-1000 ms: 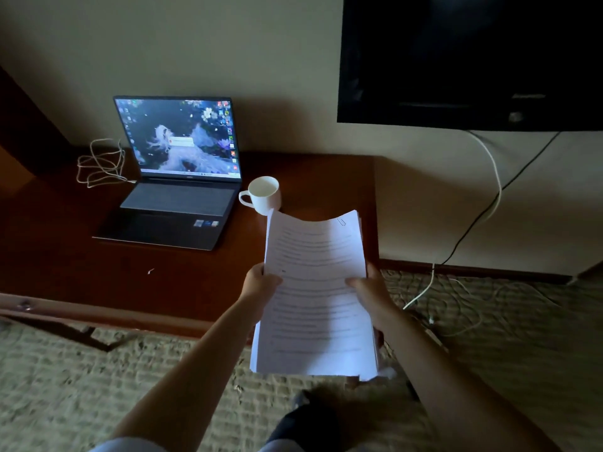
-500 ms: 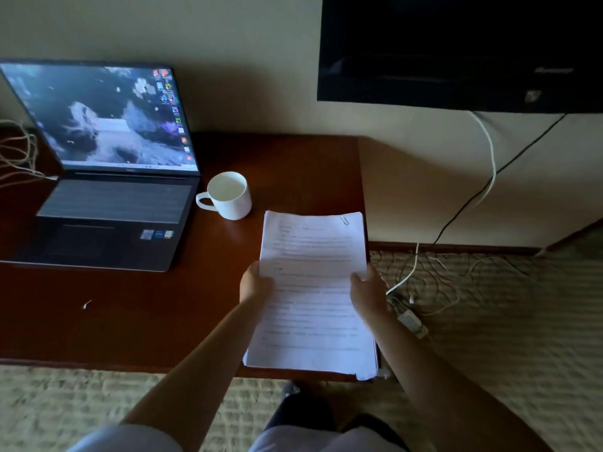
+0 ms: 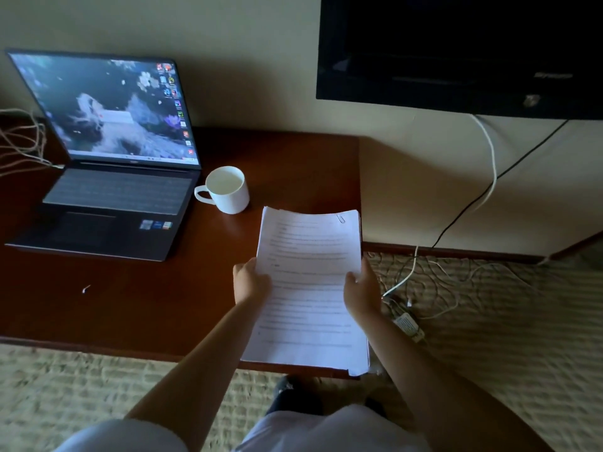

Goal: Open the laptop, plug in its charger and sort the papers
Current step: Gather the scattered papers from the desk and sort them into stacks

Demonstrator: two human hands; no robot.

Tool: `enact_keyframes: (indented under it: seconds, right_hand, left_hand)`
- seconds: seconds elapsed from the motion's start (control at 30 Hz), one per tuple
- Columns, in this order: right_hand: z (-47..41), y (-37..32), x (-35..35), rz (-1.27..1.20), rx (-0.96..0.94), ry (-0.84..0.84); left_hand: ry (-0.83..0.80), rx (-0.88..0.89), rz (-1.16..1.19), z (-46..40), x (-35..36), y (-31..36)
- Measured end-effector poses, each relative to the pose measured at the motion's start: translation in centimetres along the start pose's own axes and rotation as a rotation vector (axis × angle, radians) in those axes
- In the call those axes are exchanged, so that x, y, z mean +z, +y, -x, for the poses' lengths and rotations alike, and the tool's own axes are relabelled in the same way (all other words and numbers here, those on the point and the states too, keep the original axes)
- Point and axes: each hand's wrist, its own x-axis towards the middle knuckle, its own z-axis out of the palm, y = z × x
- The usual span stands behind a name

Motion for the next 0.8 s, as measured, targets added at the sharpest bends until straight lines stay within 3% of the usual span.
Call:
enact_keyframes:
  seconds: [0.17,0.3,0.6,0.7,0.8]
  right_hand:
    - [-0.2,0.4,-0.2,0.068,-0.036,0.028]
    - [0.1,0.3,-0.3,0.085,-0.123,0.179]
    - [-0.5,2.1,-0.8,0.168,-0.125,0.145]
    - [-0.8,1.8,-1.1,0.336,-0.052,0.117]
    - [-0.6,0.5,-1.3,0.321,-0.041,0.136]
  left_hand:
    - [0.059,-0.026,-0.042,1.2,0.2,0.5]
    - [0.068,-0.043,0.036,1.7,0.8,0.1]
    - [0.151,0.033,0.115,2.7,2.2,-1.7]
    - [0.194,0.093,0.025,2.9,2.7,-1.5]
    - [0.232,0.1,-0.056,2.9,3.2,-0.9]
